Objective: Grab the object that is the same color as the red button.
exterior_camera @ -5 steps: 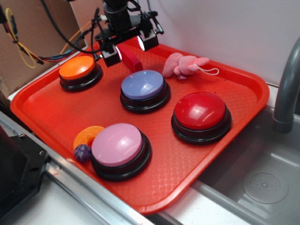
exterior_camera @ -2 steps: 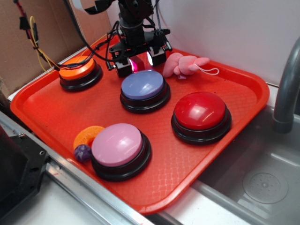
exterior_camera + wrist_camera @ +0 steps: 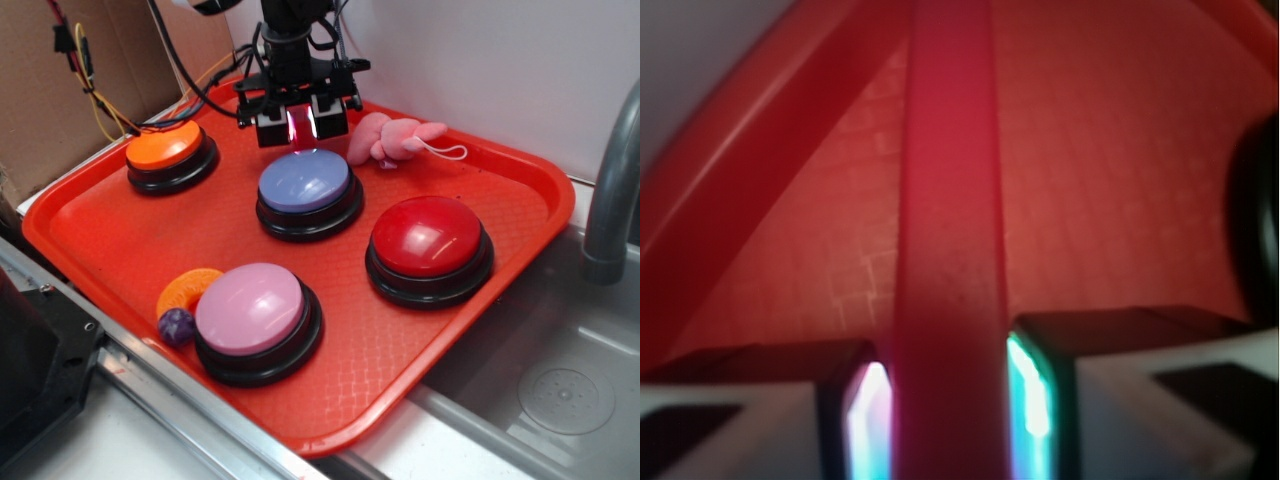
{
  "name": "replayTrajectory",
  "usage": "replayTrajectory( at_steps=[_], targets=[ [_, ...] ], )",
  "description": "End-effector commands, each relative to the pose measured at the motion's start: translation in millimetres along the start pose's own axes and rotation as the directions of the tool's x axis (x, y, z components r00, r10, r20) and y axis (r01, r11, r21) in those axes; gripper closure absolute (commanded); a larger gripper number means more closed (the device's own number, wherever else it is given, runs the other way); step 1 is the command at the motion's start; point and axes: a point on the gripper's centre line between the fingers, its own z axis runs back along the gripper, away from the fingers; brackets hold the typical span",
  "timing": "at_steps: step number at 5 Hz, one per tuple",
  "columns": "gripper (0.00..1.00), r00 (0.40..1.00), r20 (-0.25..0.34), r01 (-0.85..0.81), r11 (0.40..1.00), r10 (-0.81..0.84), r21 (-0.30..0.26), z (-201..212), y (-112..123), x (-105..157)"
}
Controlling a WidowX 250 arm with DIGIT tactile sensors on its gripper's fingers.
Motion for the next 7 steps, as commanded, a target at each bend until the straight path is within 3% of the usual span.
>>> replayTrajectory(
  at_steps=[1, 3, 4, 5, 6, 7],
  targets=[
    [1.00, 0.941, 0.068, 0.336, 0.937, -0.331, -0.092, 95, 22, 6],
    [1.00, 0.832, 0.044, 0.549, 0.809, -0.553, -0.212, 159, 63, -23],
    [1.00, 0.826, 0.052, 0.555, 0.794, -0.561, -0.249, 174, 88, -35],
    [1.00, 0.830, 0.114, 0.552, 0.779, -0.545, -0.297, 193, 113, -47],
    [1.00, 0.813, 0.148, 0.577, 0.743, -0.563, -0.340, 201, 121, -59],
    [1.00, 0.837, 0.164, 0.546, 0.770, -0.523, -0.330, 196, 120, -59]
  ],
)
